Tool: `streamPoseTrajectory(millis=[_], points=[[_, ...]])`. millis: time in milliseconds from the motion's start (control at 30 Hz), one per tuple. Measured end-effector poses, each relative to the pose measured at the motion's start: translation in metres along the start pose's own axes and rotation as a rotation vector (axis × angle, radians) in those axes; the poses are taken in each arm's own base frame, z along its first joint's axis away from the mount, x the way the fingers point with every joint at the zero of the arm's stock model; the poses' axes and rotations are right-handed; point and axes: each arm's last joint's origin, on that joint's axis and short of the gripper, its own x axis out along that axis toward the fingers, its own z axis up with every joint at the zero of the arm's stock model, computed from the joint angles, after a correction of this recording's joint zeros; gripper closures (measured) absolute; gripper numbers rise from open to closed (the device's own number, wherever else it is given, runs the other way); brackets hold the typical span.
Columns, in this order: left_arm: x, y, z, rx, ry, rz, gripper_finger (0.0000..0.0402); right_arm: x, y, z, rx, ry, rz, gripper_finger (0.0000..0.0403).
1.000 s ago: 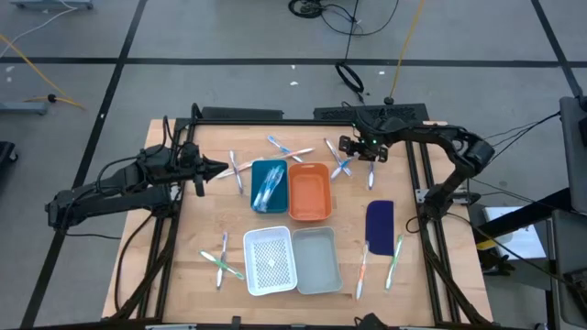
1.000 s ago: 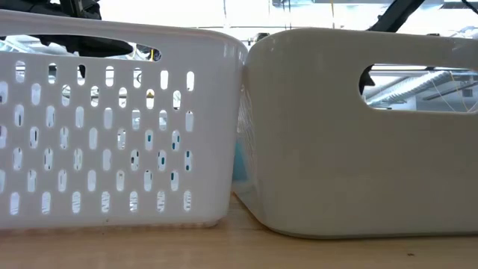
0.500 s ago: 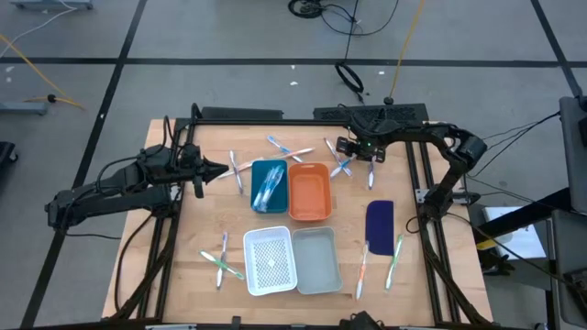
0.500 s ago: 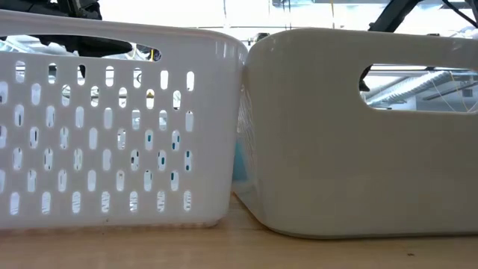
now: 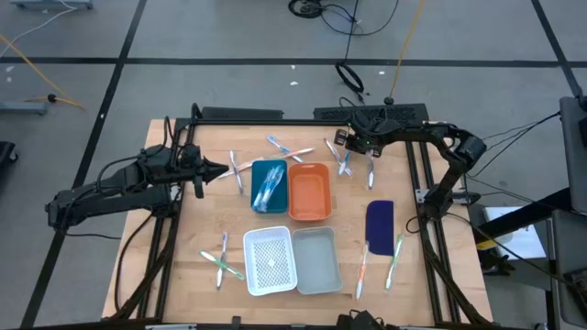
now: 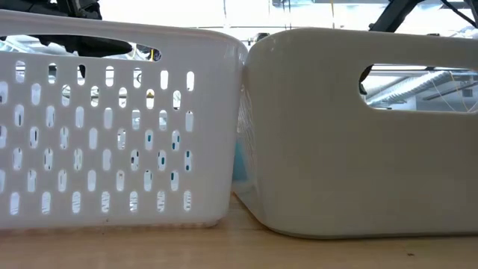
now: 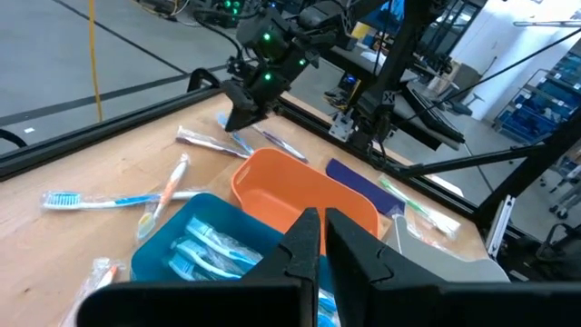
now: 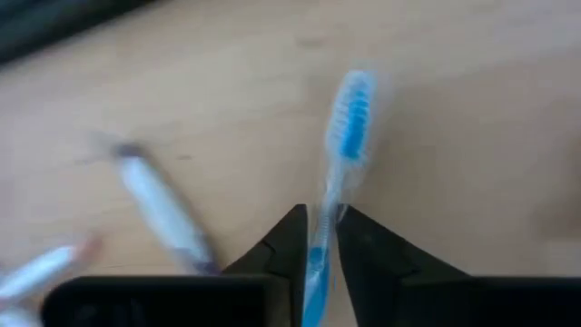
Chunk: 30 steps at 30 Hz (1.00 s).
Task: Pick & Place Toothbrushes
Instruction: Put the blue toothbrush into the blue bin
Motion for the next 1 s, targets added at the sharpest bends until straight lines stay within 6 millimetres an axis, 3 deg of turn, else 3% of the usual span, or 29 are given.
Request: streamPoseTrajectory(millis=[200,1000], points=[[0.0000,0.0003,-0.0013,-0.011,0.015,-0.002,0.0382,-0.0003,0.0019,0.0001,-0.002,0.017,0.028,0.0398],[-0.0001,-0.0004,-0.0014,-0.036,0.023,-0.023,0.0382,-0.0011,0.0032,-0.0030,-0.022,0.050,0.043,0.0402]])
